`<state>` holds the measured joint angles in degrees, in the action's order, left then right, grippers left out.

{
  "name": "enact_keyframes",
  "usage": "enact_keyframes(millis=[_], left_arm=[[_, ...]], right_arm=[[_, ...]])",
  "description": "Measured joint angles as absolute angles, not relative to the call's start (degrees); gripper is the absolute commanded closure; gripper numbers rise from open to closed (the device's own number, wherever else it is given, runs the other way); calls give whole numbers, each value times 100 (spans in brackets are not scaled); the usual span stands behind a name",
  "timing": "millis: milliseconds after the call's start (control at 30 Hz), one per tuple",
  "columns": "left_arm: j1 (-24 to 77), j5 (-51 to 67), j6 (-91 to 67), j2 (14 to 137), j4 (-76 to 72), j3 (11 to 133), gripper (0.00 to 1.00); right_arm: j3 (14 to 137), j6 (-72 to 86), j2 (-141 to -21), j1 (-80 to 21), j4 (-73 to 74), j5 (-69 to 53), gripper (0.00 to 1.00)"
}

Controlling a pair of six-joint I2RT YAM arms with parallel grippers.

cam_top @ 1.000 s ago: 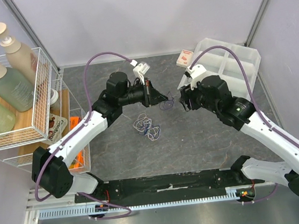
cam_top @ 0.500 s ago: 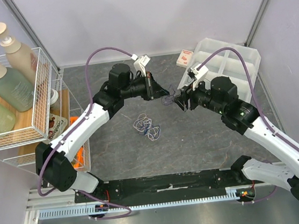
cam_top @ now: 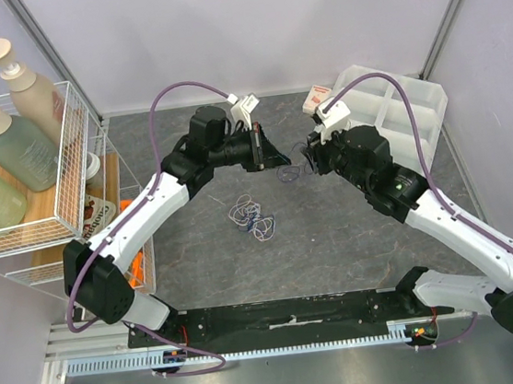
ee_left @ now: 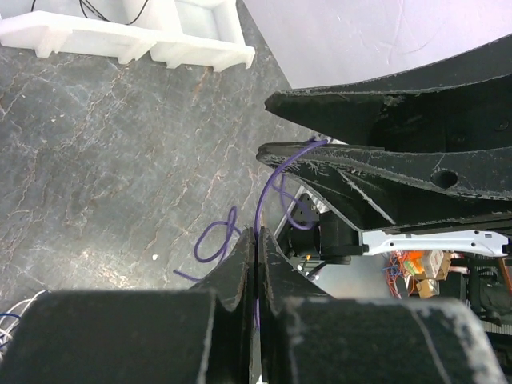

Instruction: Untangle the cables

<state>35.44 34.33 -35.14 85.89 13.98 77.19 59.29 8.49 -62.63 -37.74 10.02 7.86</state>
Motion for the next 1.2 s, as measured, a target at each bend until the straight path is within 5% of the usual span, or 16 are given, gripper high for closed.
enact_keyframes(millis=[367, 533, 1000, 1200], left_arm=[[3548, 3734, -3514, 8589, 1461, 7861, 98], [3548, 3850, -3511, 8584, 1450, 7881, 98], [3465, 3428, -3363, 7985, 1835, 7837, 98], [3365, 3308, -3267, 7944, 2053, 7837, 98]], right_arm=[[5929, 709, -6630, -3924, 676, 869, 53], [5929, 716, -6834, -4014, 698, 1682, 77], [5113, 1194, -5905, -2891, 1345, 3393, 76], [5216, 917, -5706, -2589, 1896, 2910, 34]])
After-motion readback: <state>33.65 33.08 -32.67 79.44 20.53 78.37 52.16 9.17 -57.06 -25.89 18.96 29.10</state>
